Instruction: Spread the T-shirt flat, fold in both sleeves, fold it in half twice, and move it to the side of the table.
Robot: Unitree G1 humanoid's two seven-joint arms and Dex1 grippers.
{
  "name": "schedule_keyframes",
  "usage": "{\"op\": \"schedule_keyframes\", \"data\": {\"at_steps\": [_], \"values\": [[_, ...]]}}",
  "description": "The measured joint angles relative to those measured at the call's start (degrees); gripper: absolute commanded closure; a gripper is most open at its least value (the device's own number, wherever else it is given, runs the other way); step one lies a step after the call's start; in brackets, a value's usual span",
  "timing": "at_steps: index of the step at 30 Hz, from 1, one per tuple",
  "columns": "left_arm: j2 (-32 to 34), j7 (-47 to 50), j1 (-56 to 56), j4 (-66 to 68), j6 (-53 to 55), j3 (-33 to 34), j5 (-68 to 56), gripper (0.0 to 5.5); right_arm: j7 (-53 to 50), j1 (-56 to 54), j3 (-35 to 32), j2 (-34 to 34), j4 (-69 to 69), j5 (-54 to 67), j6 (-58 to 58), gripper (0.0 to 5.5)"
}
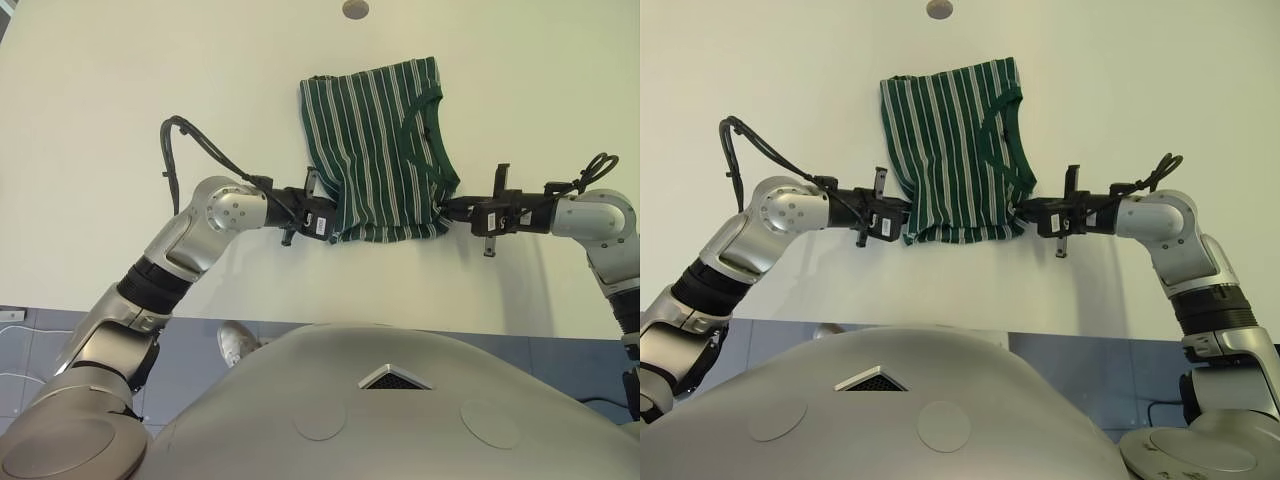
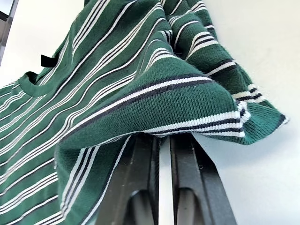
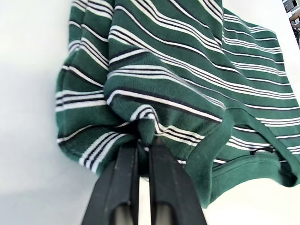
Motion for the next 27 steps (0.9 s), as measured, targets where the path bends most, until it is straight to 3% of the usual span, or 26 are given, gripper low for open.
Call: {"op": "schedule_keyframes", "data": {"at_steps": [3, 9, 14, 19, 26, 27], "values": [[0.05, -1.57, 0.91, -0.01, 2.54, 1.31, -4.00, 5.50, 2.07, 0.93, -0.03, -0.02, -2.64, 3.08, 5.11, 5.44], [4.72, -4.78, 4.16, -0.28, 11.66, 10.49, -13.84, 5.50, 7.70, 2.14, -1.66, -0.64, -16.91, 19.93, 29.33, 5.44], [4.00, -8.98, 5.97, -8.98, 38.05, 20.52, -39.83, 5.50, 10.09, 2.71, -4.12, -2.74, -25.23, 35.97, 52.34, 5.44], [-5.27, 1.70, -7.18, -4.86, 54.01, 28.58, -51.65, 5.50, 1.90, -10.41, -9.48, 4.74, -15.69, 44.55, 68.32, 5.45], [-12.56, 15.30, -16.48, 11.56, 54.47, 23.05, -41.35, 5.50, -7.39, -23.57, -5.68, 17.19, 3.07, 33.41, 68.57, 5.45], [-13.14, 17.25, -17.21, 13.64, 54.51, 22.96, -39.50, 5.50, -8.43, -24.34, -5.37, 18.58, 5.44, 31.60, 68.08, 5.08]]}}
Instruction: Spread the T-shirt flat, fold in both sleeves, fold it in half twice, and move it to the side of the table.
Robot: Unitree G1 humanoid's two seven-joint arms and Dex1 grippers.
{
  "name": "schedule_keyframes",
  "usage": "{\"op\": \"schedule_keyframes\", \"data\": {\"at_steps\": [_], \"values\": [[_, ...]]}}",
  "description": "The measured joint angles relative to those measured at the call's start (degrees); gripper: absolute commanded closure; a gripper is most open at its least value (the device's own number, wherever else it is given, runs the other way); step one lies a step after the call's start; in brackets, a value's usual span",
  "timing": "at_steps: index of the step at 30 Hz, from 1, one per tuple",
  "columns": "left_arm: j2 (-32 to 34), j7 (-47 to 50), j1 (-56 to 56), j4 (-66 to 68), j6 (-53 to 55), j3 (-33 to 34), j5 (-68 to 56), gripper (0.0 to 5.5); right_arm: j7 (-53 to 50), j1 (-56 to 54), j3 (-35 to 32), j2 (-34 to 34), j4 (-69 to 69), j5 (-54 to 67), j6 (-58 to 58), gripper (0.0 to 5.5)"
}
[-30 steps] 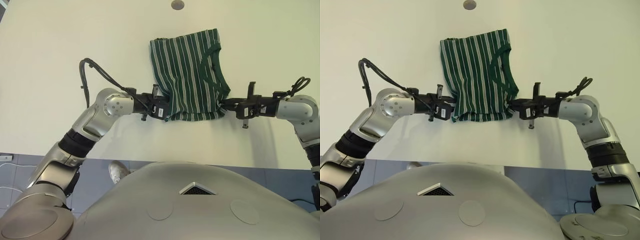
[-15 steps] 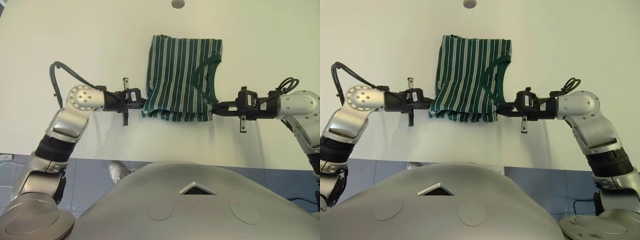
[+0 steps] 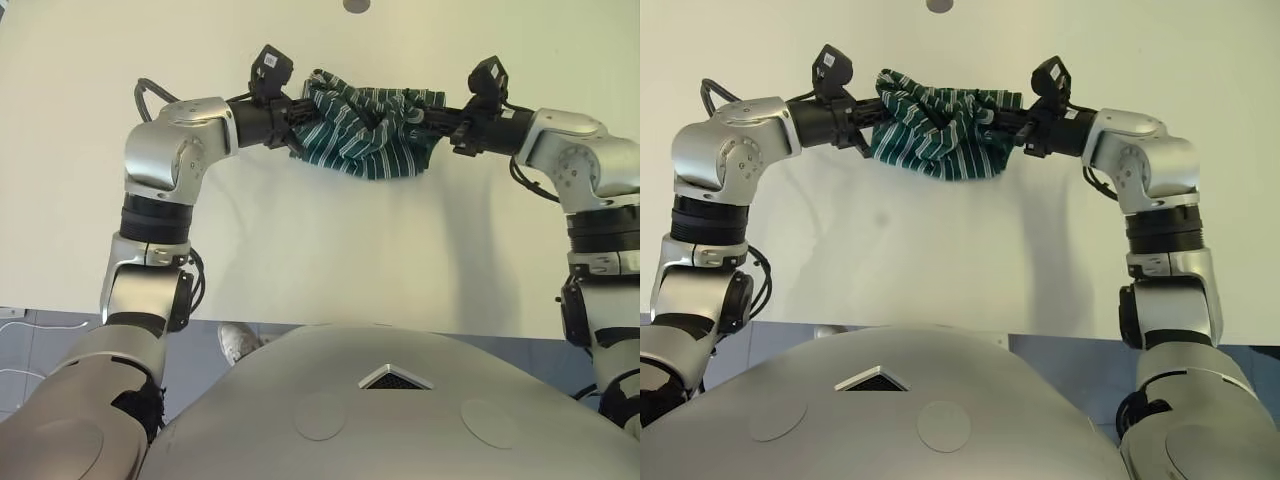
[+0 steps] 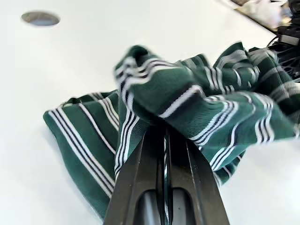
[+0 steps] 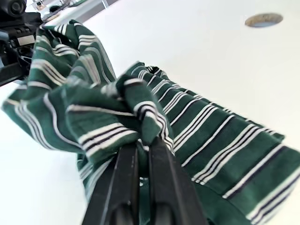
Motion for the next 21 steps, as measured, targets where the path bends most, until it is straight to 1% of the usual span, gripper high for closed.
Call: {"op": "schedule_keyframes", "data": {"at_steps": [2, 4, 5, 7, 9, 12, 13, 14, 16, 17, 19, 21], "values": [[-0.60, 1.52, -0.88, 2.38, -0.05, 0.07, 1.41, 5.15, -1.45, -0.59, -0.11, 1.42, 3.01, -1.49, -0.52, 4.74], [-2.21, 3.04, -2.20, 4.66, -0.27, 0.55, 2.05, 4.78, -3.94, -1.87, -1.66, 2.73, 6.75, -2.79, -0.68, 4.36], [-3.19, 3.97, -2.86, 5.82, -0.85, 0.99, 2.20, 4.65, -5.34, -2.54, -2.99, 3.54, 8.58, -2.99, -0.72, 4.30], [-4.50, 5.62, -3.70, 7.31, -1.60, 1.86, 3.09, 4.60, -7.04, -3.31, -5.50, 4.31, 10.53, -2.83, -0.41, 4.30], [-5.65, 7.97, -4.07, 9.08, -3.05, 3.42, 4.04, 4.60, -9.15, -4.37, -10.27, 5.59, 11.56, -1.22, 1.06, 4.30], [-5.70, 10.16, -4.05, 9.89, -6.42, 6.25, 4.49, 4.60, -11.68, -5.85, -17.04, 6.03, 11.44, 1.87, 1.82, 4.30], [-5.59, 10.72, -3.98, 9.39, -8.50, 7.81, 4.56, 4.56, -12.07, -6.05, -19.12, 6.05, 10.14, 2.53, 1.89, 4.48], [-5.58, 10.62, -3.78, 8.09, -9.85, 8.99, 4.24, 4.77, -11.90, -6.02, -20.19, 6.16, 8.55, 3.96, 2.13, 4.71], [-5.66, 7.36, -2.47, 3.19, -11.14, 10.08, 1.47, 5.11, -9.02, -5.40, -20.33, 6.94, 2.36, 6.75, 3.30, 5.09], [-5.65, 4.66, -1.54, 0.30, -11.07, 9.22, 0.21, 5.33, -7.02, -4.92, -18.84, 7.79, -1.71, 8.16, 3.82, 5.32], [-3.78, 0.90, 0.14, -2.52, -9.96, 3.28, 1.67, 5.48, -4.15, -3.49, -13.59, 10.06, -6.64, 8.62, 4.54, 5.48], [-0.12, -0.08, 2.55, -1.75, -9.44, -4.70, 8.21, 5.48, -3.28, -3.02, -7.29, 13.80, -6.59, 6.24, 4.02, 5.48]]}}
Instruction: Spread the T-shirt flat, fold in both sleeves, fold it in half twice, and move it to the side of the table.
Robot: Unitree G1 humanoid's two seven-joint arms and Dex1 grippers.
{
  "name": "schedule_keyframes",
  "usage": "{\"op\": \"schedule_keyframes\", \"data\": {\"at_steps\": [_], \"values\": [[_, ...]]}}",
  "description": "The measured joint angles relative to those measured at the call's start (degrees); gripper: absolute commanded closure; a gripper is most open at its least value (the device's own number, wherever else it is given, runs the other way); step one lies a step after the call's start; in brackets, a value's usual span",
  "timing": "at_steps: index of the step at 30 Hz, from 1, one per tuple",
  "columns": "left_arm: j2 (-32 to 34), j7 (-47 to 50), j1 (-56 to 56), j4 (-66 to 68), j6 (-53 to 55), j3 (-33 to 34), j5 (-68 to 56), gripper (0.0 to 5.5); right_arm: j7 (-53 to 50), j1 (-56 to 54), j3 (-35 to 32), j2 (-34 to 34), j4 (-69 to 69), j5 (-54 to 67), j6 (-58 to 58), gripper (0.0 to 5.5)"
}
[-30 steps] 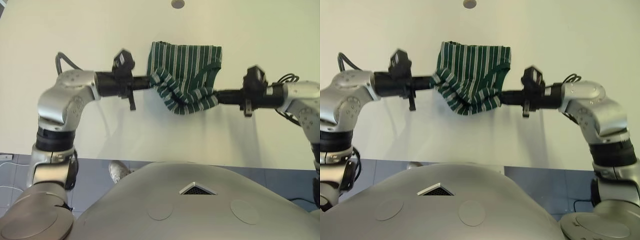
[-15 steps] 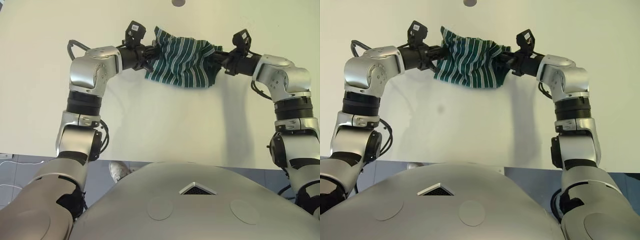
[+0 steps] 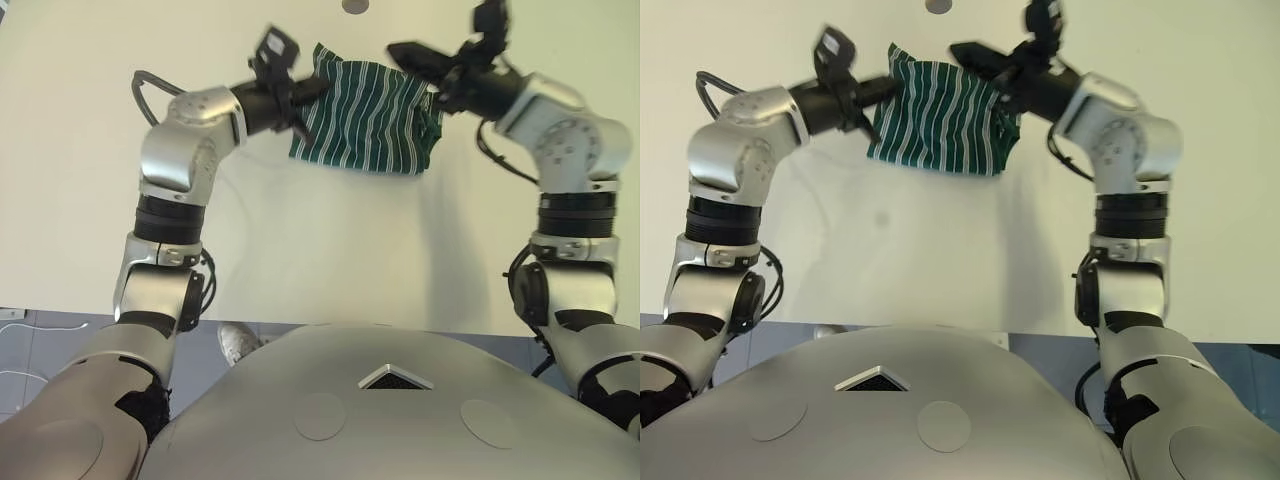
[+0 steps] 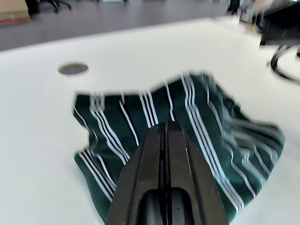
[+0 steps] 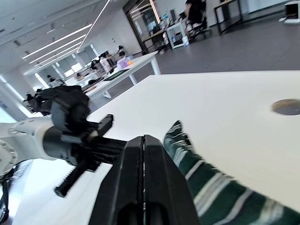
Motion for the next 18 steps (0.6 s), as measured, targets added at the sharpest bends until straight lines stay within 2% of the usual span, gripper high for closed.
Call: {"op": "schedule_keyframes", "data": {"at_steps": [5, 8, 13, 15, 18], "values": [[4.17, 0.73, 0.63, 2.42, 0.26, -3.73, 7.26, 5.48, -2.95, -1.67, 7.17, 6.92, 12.21, -8.76, -4.53, 5.48], [4.58, 0.38, 1.31, 2.15, 0.52, -3.72, 7.44, 5.48, -9.05, -4.74, 5.75, 9.40, 24.46, -12.71, -7.92, 5.48], [3.17, 2.83, 2.12, 2.12, -1.57, 0.62, 7.15, 5.48, -18.17, -15.33, -7.54, 8.39, 47.07, -10.51, -10.32, 5.48], [2.05, 4.07, 2.02, 2.12, -3.04, 2.53, 7.06, 5.48, -26.02, -16.13, -15.11, 4.57, 52.09, -7.49, -14.17, 5.48], [0.09, 7.44, 2.04, 2.16, -5.43, 5.54, 7.15, 5.48, -39.71, -13.14, -26.04, -4.97, 54.81, -3.91, -21.20, 5.48]]}}
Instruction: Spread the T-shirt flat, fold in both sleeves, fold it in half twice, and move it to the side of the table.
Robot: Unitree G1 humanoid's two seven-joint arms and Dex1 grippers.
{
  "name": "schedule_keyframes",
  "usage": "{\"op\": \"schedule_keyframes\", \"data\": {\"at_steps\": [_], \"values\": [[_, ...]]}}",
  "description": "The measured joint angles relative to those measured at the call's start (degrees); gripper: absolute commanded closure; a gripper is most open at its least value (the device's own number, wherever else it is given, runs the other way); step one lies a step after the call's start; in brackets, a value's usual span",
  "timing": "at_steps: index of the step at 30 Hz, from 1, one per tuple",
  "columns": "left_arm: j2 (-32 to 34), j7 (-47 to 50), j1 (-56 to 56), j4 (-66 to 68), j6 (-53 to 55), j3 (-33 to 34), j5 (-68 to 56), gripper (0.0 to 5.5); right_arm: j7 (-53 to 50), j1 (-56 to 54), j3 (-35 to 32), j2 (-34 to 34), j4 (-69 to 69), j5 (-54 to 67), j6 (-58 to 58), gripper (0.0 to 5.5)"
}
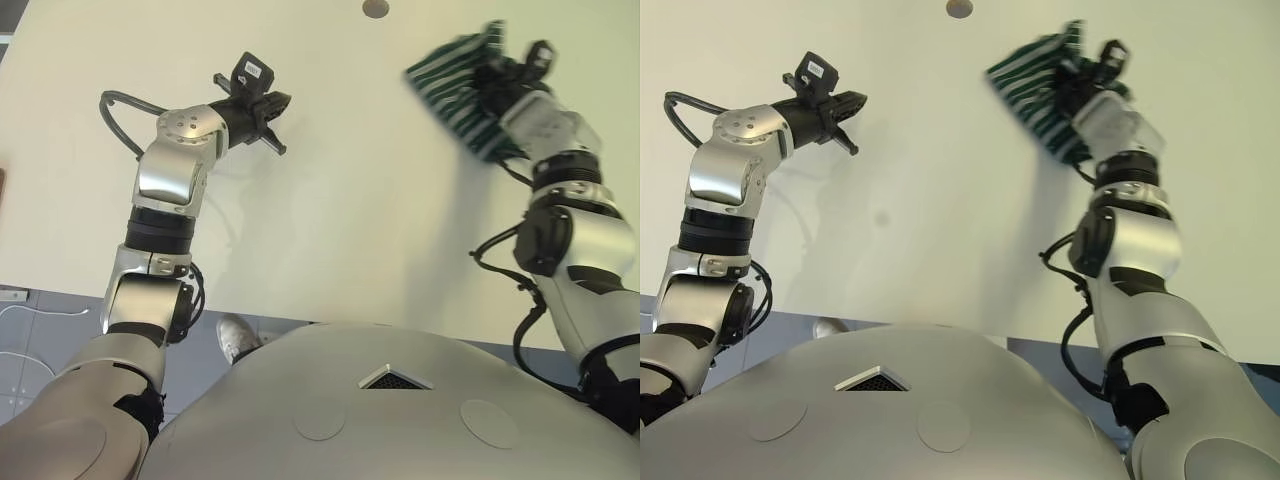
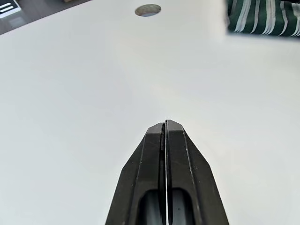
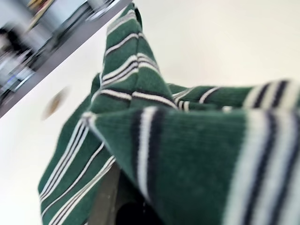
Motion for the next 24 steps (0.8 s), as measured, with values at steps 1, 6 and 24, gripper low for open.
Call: {"op": "schedule_keyframes", "data": {"at_steps": [1, 6, 24], "values": [[-0.44, 1.01, 0.01, 0.02, -0.73, 0.86, 0.00, 5.48, -1.61, 1.74, -1.82, -2.25, -0.71, 0.23, -0.64, 5.48], [-1.82, 6.58, 0.16, 0.80, -4.94, 6.77, -0.09, 5.48, -9.90, 16.87, -6.78, -2.43, -20.48, 0.65, -0.21, 5.48], [-12.28, 18.07, 4.54, -4.37, -17.22, 16.75, -3.02, 5.48, -13.69, 28.69, 17.54, 10.38, -68.93, -18.74, -2.95, 5.48]]}}
